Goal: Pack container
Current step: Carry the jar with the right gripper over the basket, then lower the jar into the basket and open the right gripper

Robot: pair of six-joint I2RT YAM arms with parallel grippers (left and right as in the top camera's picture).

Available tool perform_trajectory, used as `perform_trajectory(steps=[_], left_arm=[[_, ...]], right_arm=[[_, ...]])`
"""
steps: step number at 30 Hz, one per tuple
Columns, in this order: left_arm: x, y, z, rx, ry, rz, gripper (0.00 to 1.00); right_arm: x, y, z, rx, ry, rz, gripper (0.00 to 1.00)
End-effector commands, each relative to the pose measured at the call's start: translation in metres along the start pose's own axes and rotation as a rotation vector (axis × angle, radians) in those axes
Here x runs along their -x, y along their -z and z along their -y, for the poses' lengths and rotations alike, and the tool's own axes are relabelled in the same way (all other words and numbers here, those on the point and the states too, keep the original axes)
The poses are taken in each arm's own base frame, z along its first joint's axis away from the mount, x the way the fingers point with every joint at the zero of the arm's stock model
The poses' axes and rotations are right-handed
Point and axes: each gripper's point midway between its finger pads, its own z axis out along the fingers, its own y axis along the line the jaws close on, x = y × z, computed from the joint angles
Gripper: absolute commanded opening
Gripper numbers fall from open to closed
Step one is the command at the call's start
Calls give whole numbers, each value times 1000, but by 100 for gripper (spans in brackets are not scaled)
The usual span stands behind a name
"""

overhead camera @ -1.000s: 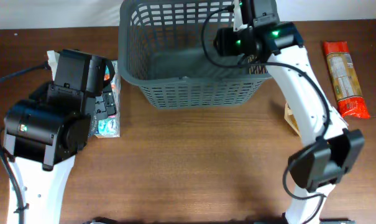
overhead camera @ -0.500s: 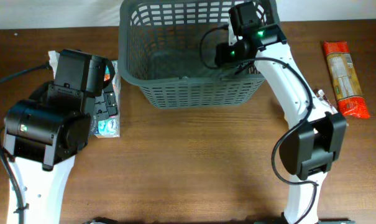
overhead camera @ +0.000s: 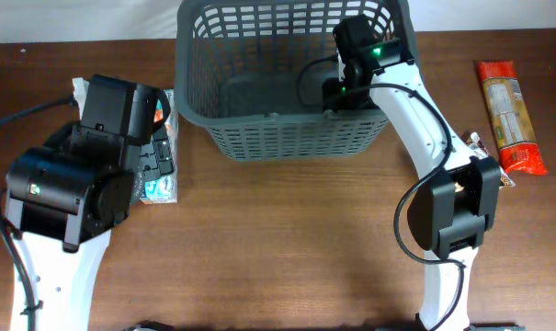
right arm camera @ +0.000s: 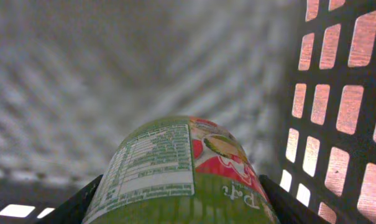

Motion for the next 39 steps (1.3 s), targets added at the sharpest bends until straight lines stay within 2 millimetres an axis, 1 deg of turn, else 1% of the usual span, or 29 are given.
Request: perform_trajectory(steps=[1,6,10,20,22,25,26,28,30,33,34,37,38,39], left_arm=[[-2,-2,0,1,15,-14,99],[-4,-2,-2,8,10,-21,99],[-5,-2,-2,12,7,-24,99],[-5,-2,-2,12,7,-24,99],[-5,-2,-2,12,7,-24,99],[-5,-2,-3,13,7,-24,99],[-5,-2,-3,13,6,-25,99],[-5,-2,-3,13,7,-24,99],[-5,-2,-3,13,6,-26,99],[-6,-2,-3,14,5,-27,99],[-6,-2,-3,14,5,-27,99],[-6,-2,-3,14,5,-27,99],[-6,-2,-3,14,5,-27,99],[-6,-2,-3,14,5,-27,99]], right_arm=[[-1,-2,6,-21,-16,-10,4],[-10,-9,8,-31,-15,-56,4],[-12,-13,8,-33,-15,-65,4],[-17,-14,9,-38,-14,-87,5],[-17,-14,9,-38,-14,-88,10],[-18,-14,9,-39,-14,-91,13],[-18,-14,9,-39,-14,-92,20],[-18,-14,9,-38,-14,-92,22],[-18,-14,9,-39,-14,-92,28],[-18,-14,9,-39,-14,-93,29],[-18,-14,9,-39,-14,-93,35],[-19,-14,9,-39,-14,-95,35],[-19,-14,9,-39,-14,-96,38],[-19,-13,9,-39,-14,-96,43]])
